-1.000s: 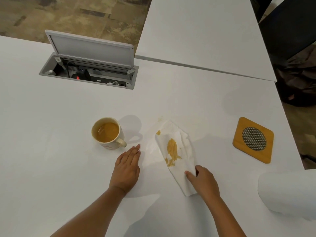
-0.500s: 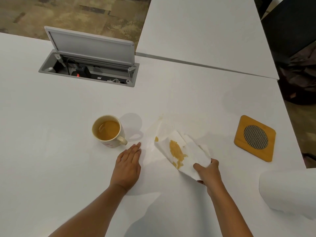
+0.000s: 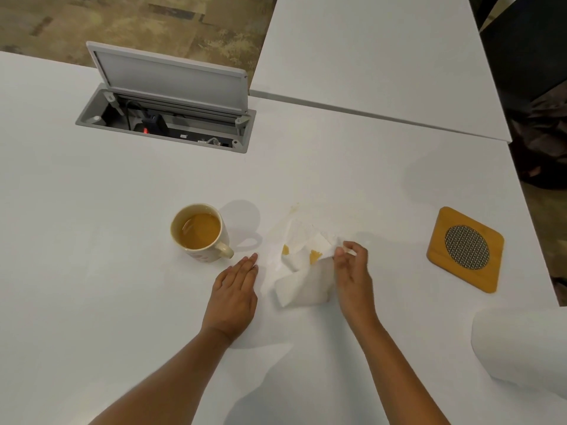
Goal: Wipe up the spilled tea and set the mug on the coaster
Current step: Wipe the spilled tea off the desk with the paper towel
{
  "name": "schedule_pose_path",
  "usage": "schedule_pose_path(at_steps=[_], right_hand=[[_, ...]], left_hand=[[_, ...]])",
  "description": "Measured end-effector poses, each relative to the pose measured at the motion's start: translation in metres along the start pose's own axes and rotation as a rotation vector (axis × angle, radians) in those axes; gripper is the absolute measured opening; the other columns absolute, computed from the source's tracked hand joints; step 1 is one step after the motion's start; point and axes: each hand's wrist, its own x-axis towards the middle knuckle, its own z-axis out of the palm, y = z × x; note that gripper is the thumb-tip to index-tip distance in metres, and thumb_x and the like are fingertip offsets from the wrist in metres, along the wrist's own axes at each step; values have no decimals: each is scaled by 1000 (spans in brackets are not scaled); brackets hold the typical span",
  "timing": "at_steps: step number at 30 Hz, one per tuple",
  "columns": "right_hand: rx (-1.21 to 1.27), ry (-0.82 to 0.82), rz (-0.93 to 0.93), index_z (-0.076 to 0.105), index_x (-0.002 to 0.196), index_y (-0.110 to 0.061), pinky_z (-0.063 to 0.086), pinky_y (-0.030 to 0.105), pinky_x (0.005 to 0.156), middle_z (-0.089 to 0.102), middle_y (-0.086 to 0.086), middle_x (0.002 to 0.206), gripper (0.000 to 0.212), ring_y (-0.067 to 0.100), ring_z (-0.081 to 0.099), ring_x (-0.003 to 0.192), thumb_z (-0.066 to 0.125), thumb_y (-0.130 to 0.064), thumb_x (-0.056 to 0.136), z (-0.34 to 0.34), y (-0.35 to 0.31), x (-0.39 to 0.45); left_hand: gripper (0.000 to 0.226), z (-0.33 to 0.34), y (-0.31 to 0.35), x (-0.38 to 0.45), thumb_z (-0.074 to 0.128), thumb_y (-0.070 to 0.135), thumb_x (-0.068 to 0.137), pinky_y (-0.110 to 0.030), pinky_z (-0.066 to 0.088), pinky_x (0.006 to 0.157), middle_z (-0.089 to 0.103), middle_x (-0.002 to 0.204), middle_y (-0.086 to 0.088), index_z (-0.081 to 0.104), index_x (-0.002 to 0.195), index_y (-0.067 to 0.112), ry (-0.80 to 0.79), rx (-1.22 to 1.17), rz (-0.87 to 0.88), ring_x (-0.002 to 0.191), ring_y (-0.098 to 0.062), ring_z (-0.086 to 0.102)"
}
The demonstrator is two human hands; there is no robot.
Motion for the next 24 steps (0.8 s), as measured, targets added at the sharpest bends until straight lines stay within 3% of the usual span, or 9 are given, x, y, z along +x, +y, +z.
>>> schedule_pose_path(at_steps=[3,6,10,12,15,18,20,23,24], right_hand=[[-210,-153,-109,45,116,-25,41,17,81,57,-12,106,25,7,57,97,42,-38,95,10,13,1],[-426,-208,-217,45,123,-17,40,24,94,51,-4,123,33,15,48,117,53,-23,92,14,26,2],[-566,-7,-130,39,132,-15,35,36,105,40,6,140,62,24,38,129,70,-26,79,22,30,5],[-690,96,-8,30,139,-19,37,41,99,41,6,139,78,26,40,126,73,-37,75,27,27,6],[-739,86,57,22,143,-21,38,41,93,49,8,126,87,27,46,118,72,-38,75,31,22,10],[-507,38,99,26,141,-15,43,37,90,59,8,111,73,29,56,108,67,-17,81,28,18,18],[-317,45,170,38,132,-10,43,28,79,60,7,98,56,28,60,98,64,-11,82,19,13,25],[-326,113,83,55,89,-8,33,21,63,57,6,79,13,26,55,77,65,-12,81,1,5,37],[-344,154,33,53,78,-9,31,22,61,55,7,76,11,24,52,72,64,-11,82,-6,3,41]], left_hand=[[41,1,-1,0,56,4,80,-44,32,102,56,132,-10,58,121,4,25,17,19,121,-29,53],[43,2,-1,0,51,9,78,-44,34,101,57,131,-10,60,119,4,38,40,32,119,-27,55],[42,4,-3,0,56,7,78,-45,31,101,57,131,-9,59,120,5,55,37,36,120,-27,55],[41,6,-3,0,57,6,79,-44,32,102,57,131,-9,59,120,5,64,37,37,120,-27,55],[41,7,-4,0,50,10,79,-44,34,100,58,130,-9,60,119,5,65,47,38,119,-27,56],[41,7,-4,0,47,11,80,-43,34,101,58,130,-9,60,119,5,65,44,42,119,-27,56],[41,8,-4,-1,50,9,80,-43,34,101,58,130,-9,59,119,6,71,38,42,119,-26,56],[42,8,-6,0,53,8,80,-44,32,101,57,131,-9,58,121,5,74,22,36,120,-27,55],[42,8,-6,0,52,9,80,-45,32,101,57,131,-9,58,121,5,72,25,34,120,-27,55]])
